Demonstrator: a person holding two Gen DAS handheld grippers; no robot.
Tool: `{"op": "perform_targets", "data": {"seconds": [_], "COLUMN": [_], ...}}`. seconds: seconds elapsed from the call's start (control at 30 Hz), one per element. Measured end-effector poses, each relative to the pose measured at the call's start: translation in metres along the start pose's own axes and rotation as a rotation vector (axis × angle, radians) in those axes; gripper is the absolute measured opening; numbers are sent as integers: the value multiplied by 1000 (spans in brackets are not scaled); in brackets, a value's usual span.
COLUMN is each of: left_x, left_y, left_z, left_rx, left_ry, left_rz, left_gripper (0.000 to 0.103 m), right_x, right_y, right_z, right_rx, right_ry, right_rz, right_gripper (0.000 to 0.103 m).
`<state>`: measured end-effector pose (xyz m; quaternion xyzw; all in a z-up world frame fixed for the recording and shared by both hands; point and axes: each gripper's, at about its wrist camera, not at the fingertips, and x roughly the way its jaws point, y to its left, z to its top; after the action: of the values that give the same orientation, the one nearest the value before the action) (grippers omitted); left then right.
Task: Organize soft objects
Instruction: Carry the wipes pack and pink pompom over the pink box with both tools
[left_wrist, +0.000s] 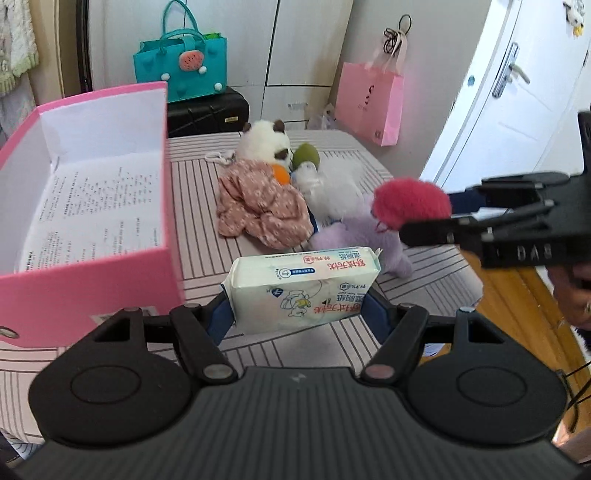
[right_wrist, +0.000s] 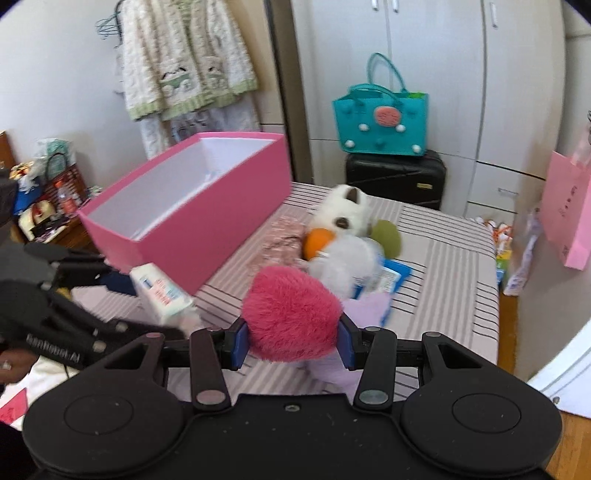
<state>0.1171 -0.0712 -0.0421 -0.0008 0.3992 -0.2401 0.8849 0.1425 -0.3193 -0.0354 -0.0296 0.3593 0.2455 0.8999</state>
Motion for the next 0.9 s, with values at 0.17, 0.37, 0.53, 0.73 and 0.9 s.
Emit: {"op": "perform_targets", "data": {"seconds": [0.17,0.37,0.53,0.73,0.9], "left_x": [-20,-45,-54,-60,-43], "left_y": [12,28,50,79,107], "left_z": [11,28,36,53,78], "left_rx": [-18,-13,-37,-49,-33], "left_ry": [11,-3,-41,-36,-22], "left_rz": [-37,-49,-44,-65,42], "left_gripper": [71,71,71,71,71], "right_x": [-10,-18,-4,22,51], "right_y": [21,46,57,62,69], "right_z": [15,39,58,85,107], "right_rx": [-38,-125,-171,-222,-315], "right_ry": [2,-34,-93,-146,-185], "right_rz": [20,38,46,52,61], "right_gripper": [52,53,53,53,53]}}
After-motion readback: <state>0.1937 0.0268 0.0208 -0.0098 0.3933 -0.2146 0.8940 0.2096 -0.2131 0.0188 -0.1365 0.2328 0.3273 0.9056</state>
